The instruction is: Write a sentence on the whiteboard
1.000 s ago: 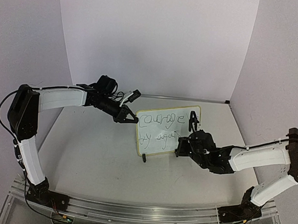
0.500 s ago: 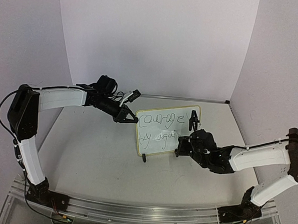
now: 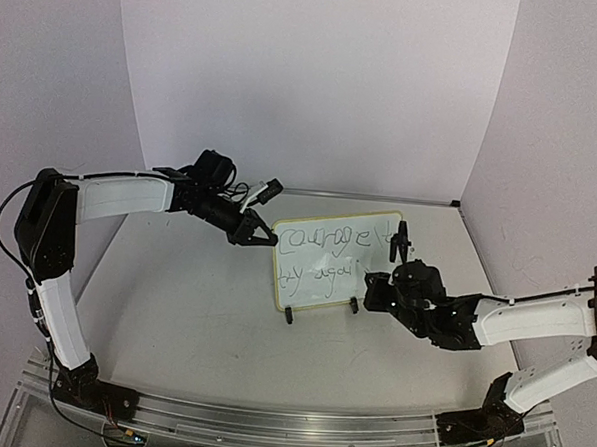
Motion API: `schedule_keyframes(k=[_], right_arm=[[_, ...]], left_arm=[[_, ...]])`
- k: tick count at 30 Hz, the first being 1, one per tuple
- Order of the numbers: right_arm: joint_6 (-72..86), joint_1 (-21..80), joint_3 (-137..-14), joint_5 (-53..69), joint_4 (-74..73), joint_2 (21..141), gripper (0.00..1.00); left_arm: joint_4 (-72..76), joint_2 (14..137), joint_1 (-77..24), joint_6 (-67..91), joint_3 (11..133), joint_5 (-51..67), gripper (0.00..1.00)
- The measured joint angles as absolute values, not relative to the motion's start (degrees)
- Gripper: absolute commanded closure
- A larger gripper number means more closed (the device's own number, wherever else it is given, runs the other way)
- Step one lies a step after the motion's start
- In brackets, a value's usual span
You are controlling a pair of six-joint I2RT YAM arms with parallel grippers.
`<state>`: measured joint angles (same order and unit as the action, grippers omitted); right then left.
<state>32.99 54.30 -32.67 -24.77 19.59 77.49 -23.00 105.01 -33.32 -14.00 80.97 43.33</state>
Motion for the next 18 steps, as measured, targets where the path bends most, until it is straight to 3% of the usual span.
schedule_keyframes(k=[18], right_arm=[[34.35,54.30,-32.34,-23.97,19.92,82.84,1.00]], left_arm=[[-22.98,105.01,-33.32,-13.96,80.97,43.31,1.00]])
